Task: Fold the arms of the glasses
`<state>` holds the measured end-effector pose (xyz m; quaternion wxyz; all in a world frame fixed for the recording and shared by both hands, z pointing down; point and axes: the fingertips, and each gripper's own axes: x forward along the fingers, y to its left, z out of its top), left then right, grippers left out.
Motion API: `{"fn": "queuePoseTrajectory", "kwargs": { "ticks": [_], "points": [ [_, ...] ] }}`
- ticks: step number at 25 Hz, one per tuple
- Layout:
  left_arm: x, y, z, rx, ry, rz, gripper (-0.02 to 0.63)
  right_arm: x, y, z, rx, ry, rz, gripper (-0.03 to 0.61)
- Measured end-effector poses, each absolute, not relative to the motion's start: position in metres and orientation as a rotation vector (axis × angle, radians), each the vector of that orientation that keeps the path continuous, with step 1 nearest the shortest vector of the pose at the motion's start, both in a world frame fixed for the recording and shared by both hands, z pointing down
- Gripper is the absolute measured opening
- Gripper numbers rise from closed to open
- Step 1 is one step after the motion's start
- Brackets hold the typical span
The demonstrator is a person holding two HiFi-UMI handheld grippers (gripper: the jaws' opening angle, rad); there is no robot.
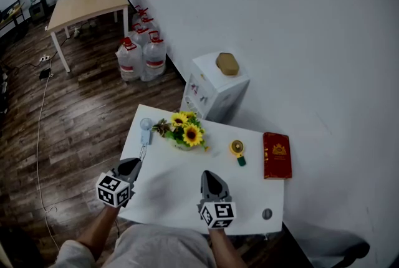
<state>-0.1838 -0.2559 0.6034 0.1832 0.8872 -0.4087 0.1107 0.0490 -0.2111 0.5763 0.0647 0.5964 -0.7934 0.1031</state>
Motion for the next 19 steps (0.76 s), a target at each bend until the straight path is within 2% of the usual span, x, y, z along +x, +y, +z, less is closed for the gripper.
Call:
{"fn": "queuePoseTrajectory", "kwargs": {
  "ticks": [19],
  "points": [
    [-0.154,-0.243,0.603,2.476,-1.088,0.249,0.017,0.054,-0.199,0.585,1.781,-2.385,0.352,-0.002]
  ]
}}
